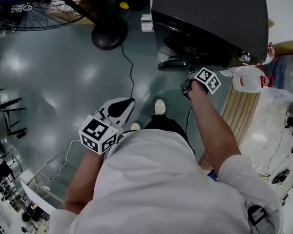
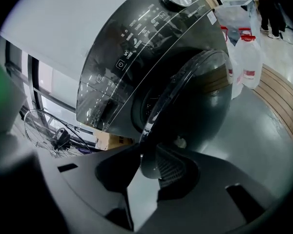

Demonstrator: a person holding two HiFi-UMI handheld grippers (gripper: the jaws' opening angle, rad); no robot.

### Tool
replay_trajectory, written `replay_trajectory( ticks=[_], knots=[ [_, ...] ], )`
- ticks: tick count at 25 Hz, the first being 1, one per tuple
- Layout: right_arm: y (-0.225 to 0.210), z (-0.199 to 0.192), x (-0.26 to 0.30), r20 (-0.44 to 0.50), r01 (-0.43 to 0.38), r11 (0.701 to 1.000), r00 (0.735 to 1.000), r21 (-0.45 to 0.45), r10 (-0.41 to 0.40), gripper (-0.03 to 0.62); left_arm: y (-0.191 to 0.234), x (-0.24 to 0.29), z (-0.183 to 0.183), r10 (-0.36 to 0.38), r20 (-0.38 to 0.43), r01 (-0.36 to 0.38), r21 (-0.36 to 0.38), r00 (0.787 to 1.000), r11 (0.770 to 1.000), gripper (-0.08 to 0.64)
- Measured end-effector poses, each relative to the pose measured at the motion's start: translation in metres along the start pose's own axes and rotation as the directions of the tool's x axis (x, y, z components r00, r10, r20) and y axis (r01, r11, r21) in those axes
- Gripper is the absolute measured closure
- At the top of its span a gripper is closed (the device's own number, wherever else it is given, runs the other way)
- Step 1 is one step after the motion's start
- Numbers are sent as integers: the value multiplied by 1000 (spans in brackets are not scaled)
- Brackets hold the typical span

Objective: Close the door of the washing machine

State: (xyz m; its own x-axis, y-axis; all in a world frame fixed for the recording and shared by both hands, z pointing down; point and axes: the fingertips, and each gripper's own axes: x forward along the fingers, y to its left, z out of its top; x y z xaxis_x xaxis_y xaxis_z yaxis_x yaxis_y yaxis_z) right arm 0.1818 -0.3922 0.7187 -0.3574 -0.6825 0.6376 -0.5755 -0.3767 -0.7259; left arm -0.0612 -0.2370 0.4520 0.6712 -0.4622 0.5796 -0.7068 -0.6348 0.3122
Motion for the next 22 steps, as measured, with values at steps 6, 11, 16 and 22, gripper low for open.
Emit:
replay_trajectory(
  ticks=[6, 11, 16, 22],
  knots=[
    [11, 14, 16, 11, -9, 1000, 1000, 9, 9, 485, 5, 1, 1, 14, -2, -14, -13, 1000, 1000, 541],
    [18, 27, 30, 28, -18, 1000, 999, 16, 18, 486, 9, 3, 2, 24, -4, -24, -16, 1000, 1000, 541],
    [27, 39, 40, 47, -22, 999, 999, 29, 21, 488, 16, 0, 5, 40, 0, -40, -29, 999, 999, 541],
    [32, 52, 55, 67, -26, 999, 997, 30, 24, 491, 25, 2, 6, 53, 1, -52, -33, 999, 998, 541]
  ],
)
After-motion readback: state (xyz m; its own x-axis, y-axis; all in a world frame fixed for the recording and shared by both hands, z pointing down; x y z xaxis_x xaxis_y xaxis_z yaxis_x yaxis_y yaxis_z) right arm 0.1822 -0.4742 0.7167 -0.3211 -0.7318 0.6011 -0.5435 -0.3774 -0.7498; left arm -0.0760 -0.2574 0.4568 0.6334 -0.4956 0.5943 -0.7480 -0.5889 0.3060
